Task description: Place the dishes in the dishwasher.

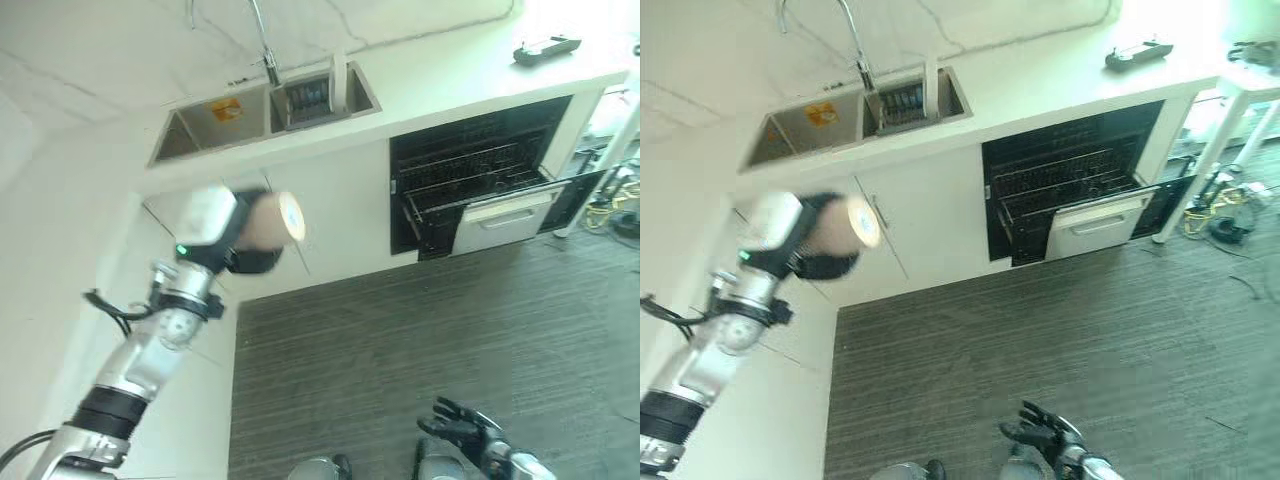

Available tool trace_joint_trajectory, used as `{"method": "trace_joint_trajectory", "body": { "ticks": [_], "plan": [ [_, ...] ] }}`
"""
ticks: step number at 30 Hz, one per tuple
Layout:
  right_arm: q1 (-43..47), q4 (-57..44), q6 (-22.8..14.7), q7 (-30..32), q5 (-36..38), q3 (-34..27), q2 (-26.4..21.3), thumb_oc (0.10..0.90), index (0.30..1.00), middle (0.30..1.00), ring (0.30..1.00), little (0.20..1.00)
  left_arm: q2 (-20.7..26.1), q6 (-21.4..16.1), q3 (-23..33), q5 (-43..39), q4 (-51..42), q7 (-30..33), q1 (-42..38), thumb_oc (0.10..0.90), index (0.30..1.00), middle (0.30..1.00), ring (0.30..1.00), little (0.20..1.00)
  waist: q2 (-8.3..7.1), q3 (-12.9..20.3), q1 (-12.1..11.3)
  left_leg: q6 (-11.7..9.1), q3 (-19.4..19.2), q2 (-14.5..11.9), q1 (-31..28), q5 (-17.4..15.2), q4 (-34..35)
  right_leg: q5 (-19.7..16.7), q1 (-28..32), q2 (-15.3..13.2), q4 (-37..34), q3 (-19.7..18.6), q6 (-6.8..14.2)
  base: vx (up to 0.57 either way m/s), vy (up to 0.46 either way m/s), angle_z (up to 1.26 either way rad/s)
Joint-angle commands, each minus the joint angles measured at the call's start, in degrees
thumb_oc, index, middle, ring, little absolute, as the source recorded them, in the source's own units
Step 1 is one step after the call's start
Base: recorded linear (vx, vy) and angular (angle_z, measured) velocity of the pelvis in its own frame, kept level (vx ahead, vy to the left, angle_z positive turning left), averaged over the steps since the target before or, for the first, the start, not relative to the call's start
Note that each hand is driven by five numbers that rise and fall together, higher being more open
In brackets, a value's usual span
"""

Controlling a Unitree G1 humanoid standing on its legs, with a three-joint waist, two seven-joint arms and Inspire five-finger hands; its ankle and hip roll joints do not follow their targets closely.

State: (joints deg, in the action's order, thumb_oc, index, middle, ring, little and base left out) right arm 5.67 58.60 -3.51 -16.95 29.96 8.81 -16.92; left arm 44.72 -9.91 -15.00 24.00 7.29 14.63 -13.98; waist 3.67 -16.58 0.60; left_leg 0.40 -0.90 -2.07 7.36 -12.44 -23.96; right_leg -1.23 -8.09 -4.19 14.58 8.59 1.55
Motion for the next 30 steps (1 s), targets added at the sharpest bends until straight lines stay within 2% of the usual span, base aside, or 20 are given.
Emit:
{"method": "trace_joint_trajectory", "body": {
  "ticks": [1,3,6,7,8,10,11,12,13,14,15,16,17,19,21,22,24,26,29,30],
  "plan": [
    [1.1,-2.9,-3.8,1.2,-0.3,-1.5,-1.2,0.800,0.900,0.900,0.900,0.900,2.1,1.5,5.8,0.4,-7.4,4.5,-5.6,0.400,0.300,0.300,0.300,0.300,1.17,-3.1,-0.1,1.5,-3.7,-1.8,-3.6,0.2,6.8,12.1,2.6,-3.6,10.0,4.3,3.9,0.05,-0.456,-0.98],
    [2.3,-4.5,-2.9,1.0,-0.7,-1.2,-1.6,0.800,0.900,0.900,0.900,0.900,2.4,3.2,5.1,1.0,-8.5,5.8,-6.5,0.400,0.300,0.300,0.300,0.300,0.84,-3.9,-0.4,0.7,-3.7,-3.2,-4.0,0.1,6.8,8.5,3.8,-8.5,3.1,2.4,5.5,0.07,-0.516,-0.36],
    [3.3,-7.2,-2.7,0.2,-1.3,-0.9,-1.8,0.800,0.900,0.900,0.900,0.900,4.9,5.4,3.7,-0.6,-9.1,8.1,-8.0,0.400,0.300,0.300,0.300,0.300,-0.63,-5.0,-0.7,-0.5,-2.2,-4.2,-5.0,-0.2,6.8,4.0,1.1,-16.1,2.6,-5.1,8.0,0.20,-0.973,-0.18],
    [2.7,-11.3,-0.2,-0.8,0.1,-1.2,-1.9,0.800,0.900,0.900,0.900,0.900,8.1,3.6,5.7,-3.6,-7.5,9.7,-7.2,0.400,0.300,0.300,0.300,0.300,-1.28,-5.6,-0.7,-2.7,-2.3,-10.2,-5.7,0.5,6.8,4.3,0.5,-17.3,2.6,-5.8,9.6,0.42,-1.591,0.06],
    [2.2,-11.6,-0.2,-1.5,-1.7,-1.1,-1.9,0.800,0.900,0.900,0.900,0.900,9.3,2.5,8.0,-5.4,-7.4,9.4,-4.8,0.400,0.300,0.300,0.300,0.300,-1.33,-5.4,-0.9,-3.9,-3.0,-13.5,-7.3,1.1,6.8,5.5,1.0,-16.9,2.6,-3.4,10.2,0.43,-1.484,0.09],
    [0.3,-14.2,1.1,-1.5,-3.8,-0.7,-2.8,0.800,0.900,0.900,0.900,0.900,8.0,2.2,12.6,-5.1,-9.9,7.9,0.3,0.400,0.300,0.300,0.300,0.300,-0.97,-4.7,-0.5,-5.1,-4.4,-17.7,-7.7,2.8,6.8,8.6,0.3,-14.4,5.9,-0.9,9.4,0.28,-0.772,-0.12],
    [-1.4,-16.1,2.0,-1.4,-3.7,-0.6,-3.3,0.800,0.900,0.900,0.900,0.900,6.8,1.8,14.2,-4.0,-11.3,7.4,2.7,0.400,0.300,0.300,0.300,0.300,-0.98,-4.4,0.6,-5.6,-6.4,-21.0,-6.1,7.5,6.8,10.6,0.3,-12.8,7.4,0.1,7.6,0.30,-0.970,-0.09],
    [-4.8,-17.4,1.2,-1.5,-3.0,-1.7,-4.0,0.800,0.900,0.900,0.900,0.900,5.4,0.4,13.9,-2.2,-11.7,5.2,2.0,0.400,0.300,0.300,0.300,0.300,-1.14,-4.4,3.5,-6.0,-12.5,-23.0,-5.0,10.8,6.8,14.2,3.6,-11.7,7.9,4.4,4.5,0.26,-0.958,0.88],
    [-5.8,-17.3,0.8,-1.7,-2.6,-2.1,-4.0,0.800,0.900,0.900,0.900,0.900,4.4,0.3,12.7,-0.7,-11.0,4.7,0.3,0.400,0.300,0.300,0.300,0.300,-1.09,-4.4,4.6,-5.6,-15.1,-21.4,-5.0,10.4,6.8,14.0,5.0,-10.9,6.5,6.0,3.5,0.26,-0.958,2.56],
    [-6.7,-16.9,0.4,-2.1,-2.2,-2.7,-4.4,0.800,0.900,0.900,0.900,0.900,3.4,1.1,10.9,0.5,-10.6,4.0,-3.0,0.400,0.300,0.300,0.300,0.300,-0.66,-4.1,5.6,-5.4,-18.5,-17.0,-4.6,9.0,6.8,13.0,7.4,-9.5,2.6,8.9,2.8,0.14,-0.662,2.89],
    [-6.9,-16.6,0.3,-1.7,-1.8,-2.8,-4.6,0.800,0.900,0.900,0.900,0.900,3.0,2.2,9.4,0.9,-10.1,3.5,-5.4,0.400,0.300,0.300,0.300,0.300,-0.35,-3.8,6.1,-5.3,-20.5,-14.3,-4.2,7.9,6.8,13.4,7.5,-9.5,2.6,10.1,2.7,0.11,-0.530,2.25],
    [-6.9,-16.5,0.7,-0.9,-1.6,-2.7,-4.7,0.800,0.900,0.900,0.900,0.900,3.3,3.4,8.5,0.4,-10.0,3.1,-6.8,0.400,0.300,0.300,0.300,0.300,0.12,-3.5,6.1,-4.9,-20.6,-11.7,-3.8,6.8,6.8,13.7,7.4,-9.0,2.6,10.1,2.7,0.08,-0.334,0.96],
    [-6.7,-16.1,1.4,-0.1,-1.3,-2.3,-4.6,0.800,0.900,0.900,0.900,0.900,3.9,4.7,8.0,-0.5,-10.0,2.8,-7.6,0.400,0.300,0.300,0.300,0.300,0.81,-3.3,5.7,-4.3,-19.6,-8.7,-3.2,5.8,6.8,13.9,7.5,-8.2,2.6,10.1,2.6,0.12,-0.225,0.62],
    [-6.2,-15.0,1.7,0.9,-0.4,-1.6,-4.1,0.800,0.900,0.900,0.900,0.900,4.7,5.1,8.2,-1.5,-10.1,2.3,-7.2,0.400,0.300,0.300,0.300,0.300,2.11,-2.7,4.8,-3.1,-18.6,-4.8,-2.4,4.2,6.8,14.6,7.8,-6.0,2.6,10.3,2.6,0.14,-0.177,0.03],
    [-5.7,-14.2,1.7,1.6,-0.8,-0.3,-3.1,0.800,0.900,0.900,0.900,0.900,5.5,5.3,9.0,-2.1,-10.9,2.5,-5.0,0.400,0.300,0.300,0.300,0.300,3.22,-2.0,3.1,-1.8,-13.5,0.0,-1.2,2.6,6.8,15.1,7.4,-3.1,2.6,8.4,2.5,0.16,-0.161,-0.49],
    [-5.1,-13.2,1.6,1.9,-1.8,0.6,-2.0,0.800,0.900,0.900,0.900,0.900,5.2,4.3,11.2,-1.5,-11.6,2.6,-1.7,0.400,0.300,0.300,0.300,0.300,3.67,-1.3,1.4,-0.3,-10.0,2.6,-0.3,2.6,6.8,14.5,6.6,-1.1,2.6,7.7,1.9,0.16,-0.150,-0.77],
    [-4.4,-12.1,1.4,2.6,-2.5,1.2,-1.1,0.800,0.900,0.900,0.900,0.900,3.9,3.0,13.9,0.6,-12.8,3.1,2.6,0.400,0.300,0.300,0.300,0.300,3.70,-0.3,-0.4,0.7,-7.7,4.4,-0.2,1.7,6.8,15.0,6.2,0.3,2.6,7.4,1.7,0.15,-0.090,-0.97],
    [-4.2,-11.6,0.5,3.4,-2.6,1.0,-0.8,0.800,0.900,0.900,0.900,0.900,3.1,1.7,15.2,2.0,-13.6,3.9,4.8,0.400,0.300,0.300,0.300,0.300,3.67,0.4,-1.0,1.2,-8.8,3.9,-0.2,0.8,6.8,15.5,6.3,0.7,2.6,8.5,1.7,0.11,0.011,-0.46],
    [-3.6,-11.2,-0.7,3.1,-1.6,0.4,-0.7,0.800,0.900,0.900,0.900,0.900,3.7,0.5,17.0,2.7,-14.3,4.6,7.0,0.400,0.300,0.300,0.300,0.300,3.58,0.9,-2.0,2.2,-7.7,3.6,-0.7,-0.3,6.8,15.6,7.0,1.8,2.6,8.6,1.7,0.13,0.060,0.07],
    [-3.8,-11.7,-1.0,3.3,-1.5,0.1,-0.3,0.800,0.900,0.900,0.900,0.900,3.9,0.0,17.9,3.3,-14.7,4.3,7.8,0.400,0.300,0.300,0.300,0.300,3.59,1.0,-2.1,2.9,-7.2,3.6,-1.2,-1.1,6.8,14.4,7.6,2.5,4.1,8.7,2.2,0.15,0.052,0.00]
  ]
}}
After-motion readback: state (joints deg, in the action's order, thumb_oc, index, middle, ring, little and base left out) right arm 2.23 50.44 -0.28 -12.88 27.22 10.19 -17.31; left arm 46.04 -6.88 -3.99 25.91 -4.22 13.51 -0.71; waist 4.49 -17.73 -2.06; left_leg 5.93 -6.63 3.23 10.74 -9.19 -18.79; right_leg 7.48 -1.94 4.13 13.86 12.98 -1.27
